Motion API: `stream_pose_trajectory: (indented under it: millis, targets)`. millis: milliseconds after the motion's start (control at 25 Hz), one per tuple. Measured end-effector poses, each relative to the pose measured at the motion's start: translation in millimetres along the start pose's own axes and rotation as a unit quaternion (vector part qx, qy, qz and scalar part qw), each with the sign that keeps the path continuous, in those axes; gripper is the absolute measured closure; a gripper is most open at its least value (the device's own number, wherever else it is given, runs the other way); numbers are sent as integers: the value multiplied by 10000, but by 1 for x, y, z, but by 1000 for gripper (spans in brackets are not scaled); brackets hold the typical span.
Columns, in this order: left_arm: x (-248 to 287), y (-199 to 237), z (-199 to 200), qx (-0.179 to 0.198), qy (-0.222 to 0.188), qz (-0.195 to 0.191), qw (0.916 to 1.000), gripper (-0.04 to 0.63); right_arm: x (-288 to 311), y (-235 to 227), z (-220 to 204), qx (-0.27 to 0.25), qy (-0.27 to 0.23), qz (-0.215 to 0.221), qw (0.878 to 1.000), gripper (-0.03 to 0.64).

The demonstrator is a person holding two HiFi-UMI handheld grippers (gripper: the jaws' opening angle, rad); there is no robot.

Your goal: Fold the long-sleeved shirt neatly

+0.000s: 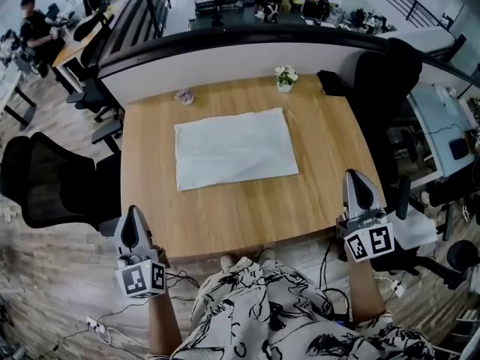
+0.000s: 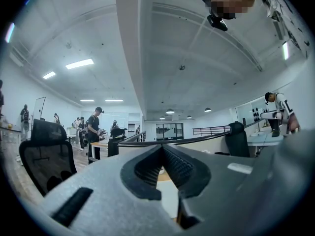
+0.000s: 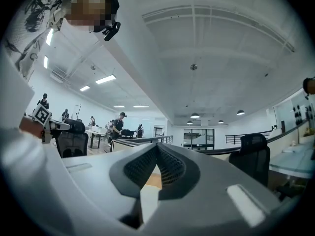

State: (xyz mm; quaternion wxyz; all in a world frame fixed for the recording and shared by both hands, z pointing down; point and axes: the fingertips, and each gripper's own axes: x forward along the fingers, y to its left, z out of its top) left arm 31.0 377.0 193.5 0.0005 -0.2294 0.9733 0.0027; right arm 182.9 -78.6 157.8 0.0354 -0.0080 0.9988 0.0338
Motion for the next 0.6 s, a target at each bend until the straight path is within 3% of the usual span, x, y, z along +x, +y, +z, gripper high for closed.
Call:
stream_pose_trajectory:
  millis: [600]
  targets:
    - [-7,-4,3,101,53,29,9999,591,0,4,-2,136,-29,59,9999,612]
